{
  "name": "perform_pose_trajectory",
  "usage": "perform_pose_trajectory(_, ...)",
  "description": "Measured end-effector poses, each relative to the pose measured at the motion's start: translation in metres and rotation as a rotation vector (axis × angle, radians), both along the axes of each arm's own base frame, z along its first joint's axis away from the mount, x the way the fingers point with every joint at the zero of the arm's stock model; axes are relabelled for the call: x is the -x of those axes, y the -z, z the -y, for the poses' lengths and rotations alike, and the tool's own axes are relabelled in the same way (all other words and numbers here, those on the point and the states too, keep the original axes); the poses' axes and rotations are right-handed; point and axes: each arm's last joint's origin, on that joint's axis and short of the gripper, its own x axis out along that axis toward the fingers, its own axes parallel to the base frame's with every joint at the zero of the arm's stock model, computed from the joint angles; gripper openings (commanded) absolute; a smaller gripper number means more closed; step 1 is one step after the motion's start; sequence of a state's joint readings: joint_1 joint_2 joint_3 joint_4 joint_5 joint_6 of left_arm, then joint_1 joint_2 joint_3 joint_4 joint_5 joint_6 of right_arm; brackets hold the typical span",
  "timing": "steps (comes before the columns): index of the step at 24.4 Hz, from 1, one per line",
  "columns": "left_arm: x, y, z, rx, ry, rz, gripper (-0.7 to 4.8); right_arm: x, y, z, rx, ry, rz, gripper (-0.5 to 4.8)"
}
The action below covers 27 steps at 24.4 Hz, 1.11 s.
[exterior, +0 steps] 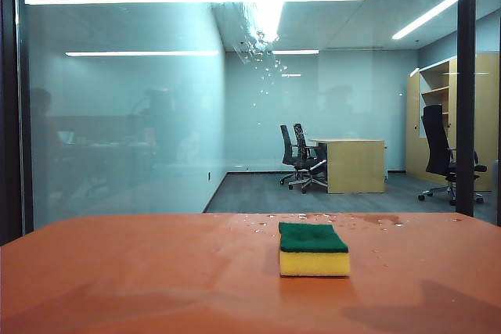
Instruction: Pick up the sponge from the table, wipe the water off the glass, and finally place the sponge back on the table.
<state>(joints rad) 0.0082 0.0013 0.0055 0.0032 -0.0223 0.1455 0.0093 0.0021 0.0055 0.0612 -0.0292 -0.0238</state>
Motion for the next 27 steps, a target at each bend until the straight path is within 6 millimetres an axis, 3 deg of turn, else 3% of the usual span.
perform_pose_trajectory(27, 0.0, -0.0001, 0.0, 0.001, 0.0, 0.001, -0.05, -0.0002, 0.005, 0.0, 0.0, 0.0, -0.051, -0.09)
